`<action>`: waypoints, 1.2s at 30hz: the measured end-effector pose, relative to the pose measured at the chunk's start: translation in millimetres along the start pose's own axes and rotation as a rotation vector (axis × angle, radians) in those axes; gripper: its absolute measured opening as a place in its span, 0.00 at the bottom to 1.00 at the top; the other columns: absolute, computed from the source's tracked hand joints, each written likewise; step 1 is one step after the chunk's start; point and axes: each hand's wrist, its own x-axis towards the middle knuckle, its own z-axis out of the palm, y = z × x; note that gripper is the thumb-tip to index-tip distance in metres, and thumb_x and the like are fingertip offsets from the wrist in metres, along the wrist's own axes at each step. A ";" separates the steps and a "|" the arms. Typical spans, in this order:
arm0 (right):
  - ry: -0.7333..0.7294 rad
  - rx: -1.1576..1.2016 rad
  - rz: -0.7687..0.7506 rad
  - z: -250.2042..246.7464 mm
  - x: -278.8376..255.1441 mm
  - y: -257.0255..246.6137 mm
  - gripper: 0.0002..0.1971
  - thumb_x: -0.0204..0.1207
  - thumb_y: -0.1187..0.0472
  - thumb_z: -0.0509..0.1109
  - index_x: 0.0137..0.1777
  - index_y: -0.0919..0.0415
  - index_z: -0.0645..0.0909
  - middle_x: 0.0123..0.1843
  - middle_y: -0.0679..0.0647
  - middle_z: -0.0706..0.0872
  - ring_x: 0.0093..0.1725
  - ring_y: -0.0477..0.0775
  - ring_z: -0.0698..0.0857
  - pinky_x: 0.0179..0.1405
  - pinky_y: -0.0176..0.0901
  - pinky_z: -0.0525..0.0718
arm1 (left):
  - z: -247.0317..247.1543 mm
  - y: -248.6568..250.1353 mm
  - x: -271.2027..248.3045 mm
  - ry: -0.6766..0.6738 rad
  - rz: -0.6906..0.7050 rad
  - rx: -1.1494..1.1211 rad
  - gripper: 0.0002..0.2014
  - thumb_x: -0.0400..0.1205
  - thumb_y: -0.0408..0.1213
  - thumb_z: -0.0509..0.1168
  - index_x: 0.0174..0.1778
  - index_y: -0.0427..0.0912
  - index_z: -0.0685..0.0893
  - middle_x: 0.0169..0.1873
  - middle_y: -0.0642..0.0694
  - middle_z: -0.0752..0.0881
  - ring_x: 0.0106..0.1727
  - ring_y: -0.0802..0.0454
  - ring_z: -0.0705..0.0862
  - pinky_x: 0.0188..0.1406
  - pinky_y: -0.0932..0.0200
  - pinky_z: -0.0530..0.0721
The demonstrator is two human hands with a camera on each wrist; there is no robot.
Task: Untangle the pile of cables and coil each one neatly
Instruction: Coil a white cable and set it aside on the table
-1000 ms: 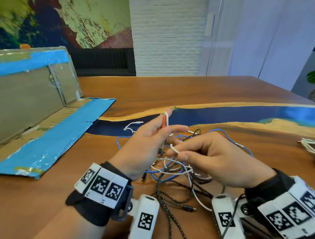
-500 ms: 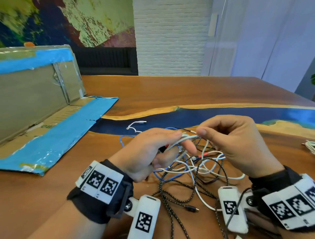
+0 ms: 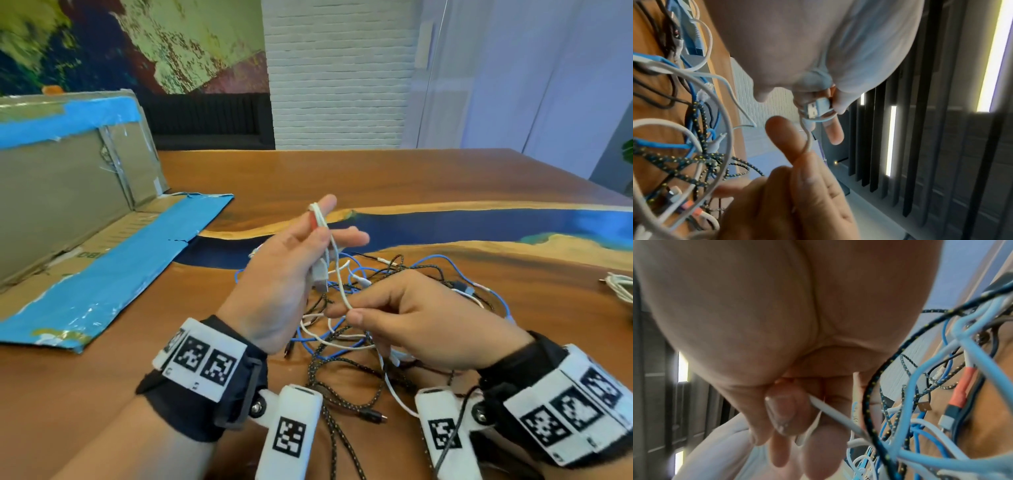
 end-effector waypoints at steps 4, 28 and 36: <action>0.175 0.121 -0.109 1.0 1.0 -3.0 0.13 0.84 0.63 0.73 0.41 0.47 0.93 0.26 0.49 0.86 0.43 0.36 0.89 0.44 0.26 0.80 | -3.9 -6.4 0.1 -0.058 -0.007 0.403 0.16 0.92 0.34 0.56 0.70 0.58 0.81 0.56 0.47 0.93 0.67 0.62 0.84 0.68 0.66 0.78; 0.571 0.068 -0.011 -28.8 6.8 22.8 0.11 0.85 0.61 0.71 0.57 0.45 0.92 0.48 0.49 0.95 0.48 0.46 0.90 0.48 0.32 0.80 | -10.8 11.8 -5.0 -0.230 -0.094 -0.437 0.23 0.92 0.47 0.48 0.53 0.38 0.87 0.19 0.54 0.57 0.17 0.60 0.66 0.54 0.53 0.73; 0.484 0.019 0.030 -33.7 6.2 34.8 0.13 0.86 0.61 0.69 0.63 0.44 0.90 0.28 0.46 0.83 0.31 0.42 0.77 0.34 0.32 0.75 | -1.4 9.0 -5.0 -0.088 -0.106 -0.463 0.20 0.92 0.47 0.47 0.37 0.45 0.72 0.34 0.47 0.90 0.36 0.48 0.91 0.54 0.46 0.76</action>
